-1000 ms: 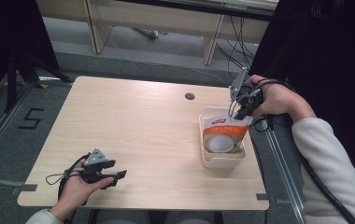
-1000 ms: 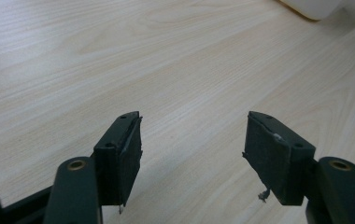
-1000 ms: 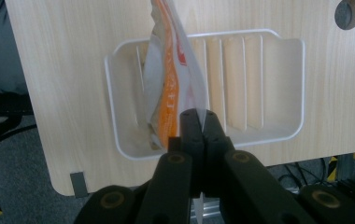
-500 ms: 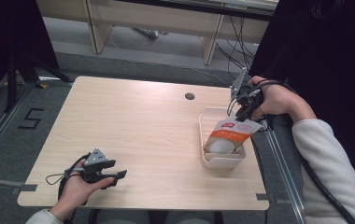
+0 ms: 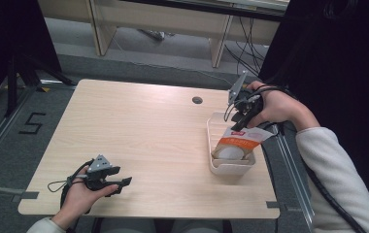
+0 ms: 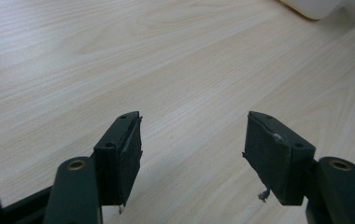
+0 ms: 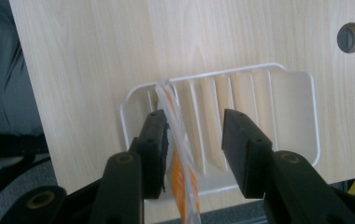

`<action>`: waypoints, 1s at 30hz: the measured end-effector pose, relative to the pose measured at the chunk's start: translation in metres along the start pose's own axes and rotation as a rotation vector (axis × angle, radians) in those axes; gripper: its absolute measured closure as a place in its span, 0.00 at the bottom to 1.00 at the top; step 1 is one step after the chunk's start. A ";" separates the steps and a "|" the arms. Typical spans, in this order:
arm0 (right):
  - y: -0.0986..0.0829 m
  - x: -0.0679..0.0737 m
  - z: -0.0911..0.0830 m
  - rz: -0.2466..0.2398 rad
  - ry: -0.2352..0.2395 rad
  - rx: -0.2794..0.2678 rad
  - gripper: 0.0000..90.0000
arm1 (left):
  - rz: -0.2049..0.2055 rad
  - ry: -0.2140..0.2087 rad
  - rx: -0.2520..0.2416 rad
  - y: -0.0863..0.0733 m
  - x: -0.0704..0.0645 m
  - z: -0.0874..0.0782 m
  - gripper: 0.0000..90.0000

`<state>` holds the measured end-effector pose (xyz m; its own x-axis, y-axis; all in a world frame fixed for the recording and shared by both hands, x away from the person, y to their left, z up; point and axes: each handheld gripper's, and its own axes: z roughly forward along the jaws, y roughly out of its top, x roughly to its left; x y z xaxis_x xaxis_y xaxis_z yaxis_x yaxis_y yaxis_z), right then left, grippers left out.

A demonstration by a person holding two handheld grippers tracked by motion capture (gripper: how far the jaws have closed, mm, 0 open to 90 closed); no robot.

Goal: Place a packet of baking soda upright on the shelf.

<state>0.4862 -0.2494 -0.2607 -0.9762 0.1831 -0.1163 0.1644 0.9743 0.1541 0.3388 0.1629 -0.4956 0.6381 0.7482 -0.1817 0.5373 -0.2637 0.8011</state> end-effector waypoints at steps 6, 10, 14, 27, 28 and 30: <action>0.011 0.007 0.003 0.019 0.011 -0.057 0.65 | -0.014 0.001 -0.013 0.000 -0.001 0.001 0.40; 0.017 0.014 0.001 0.067 0.024 -0.123 0.66 | 0.010 0.000 0.005 0.000 0.001 -0.001 0.40; 0.021 0.018 0.000 0.094 0.031 -0.141 0.66 | 0.010 0.000 0.007 0.000 0.001 -0.001 0.40; 0.041 0.047 0.013 0.144 0.015 -0.144 0.86 | 0.003 0.000 -0.002 0.000 0.000 0.000 0.40; 0.042 0.051 0.014 0.154 0.020 -0.136 0.86 | 0.002 0.001 -0.003 0.000 0.000 0.000 0.40; 0.044 0.058 0.020 0.166 0.023 -0.124 0.85 | 0.003 0.001 -0.003 0.000 0.000 0.000 0.40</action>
<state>0.4398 -0.1929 -0.2803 -0.9405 0.3351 -0.0570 0.3057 0.9071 0.2892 0.3386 0.1630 -0.4953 0.6390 0.7481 -0.1789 0.5339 -0.2639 0.8033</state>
